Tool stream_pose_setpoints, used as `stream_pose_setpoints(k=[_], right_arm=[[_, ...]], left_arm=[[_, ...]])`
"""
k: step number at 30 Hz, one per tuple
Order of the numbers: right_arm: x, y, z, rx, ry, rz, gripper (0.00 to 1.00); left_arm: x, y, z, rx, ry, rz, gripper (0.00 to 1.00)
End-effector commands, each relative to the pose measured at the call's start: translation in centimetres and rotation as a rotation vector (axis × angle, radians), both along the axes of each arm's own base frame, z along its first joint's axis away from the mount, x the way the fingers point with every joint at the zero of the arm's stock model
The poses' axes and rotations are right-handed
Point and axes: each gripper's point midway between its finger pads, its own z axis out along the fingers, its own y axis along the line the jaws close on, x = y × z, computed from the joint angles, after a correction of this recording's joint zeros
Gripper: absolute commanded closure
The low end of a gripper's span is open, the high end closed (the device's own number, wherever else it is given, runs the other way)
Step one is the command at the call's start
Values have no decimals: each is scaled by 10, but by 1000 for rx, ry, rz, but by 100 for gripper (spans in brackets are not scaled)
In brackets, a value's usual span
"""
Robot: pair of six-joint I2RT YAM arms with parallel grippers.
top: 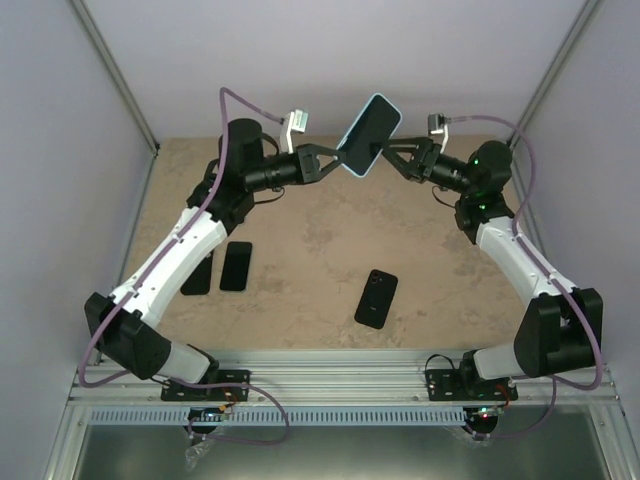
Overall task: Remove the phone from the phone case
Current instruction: Adjust the phone.
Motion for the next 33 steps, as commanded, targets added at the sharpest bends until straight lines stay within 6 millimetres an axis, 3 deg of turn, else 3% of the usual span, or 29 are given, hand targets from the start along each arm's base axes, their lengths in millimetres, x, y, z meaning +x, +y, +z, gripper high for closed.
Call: stream_pose_setpoints(k=[1, 7, 25, 27, 30, 33], right_arm=[[0, 6, -6, 45, 40, 11, 27], [2, 8, 4, 73, 34, 12, 44], [6, 5, 8, 140, 57, 5, 99], [5, 4, 9, 135, 46, 4, 100], [2, -1, 12, 117, 10, 3, 100], [-3, -5, 16, 100, -29, 6, 100]], left_arm=[[-12, -5, 41, -135, -87, -84, 100], [-12, -7, 30, -159, -47, -103, 100], [-16, -10, 3, -178, 26, -120, 100], [-18, -9, 1, -165, 16, -124, 92], [-23, -6, 2, -131, -39, -143, 61], [-25, 4, 5, -120, -76, -160, 46]])
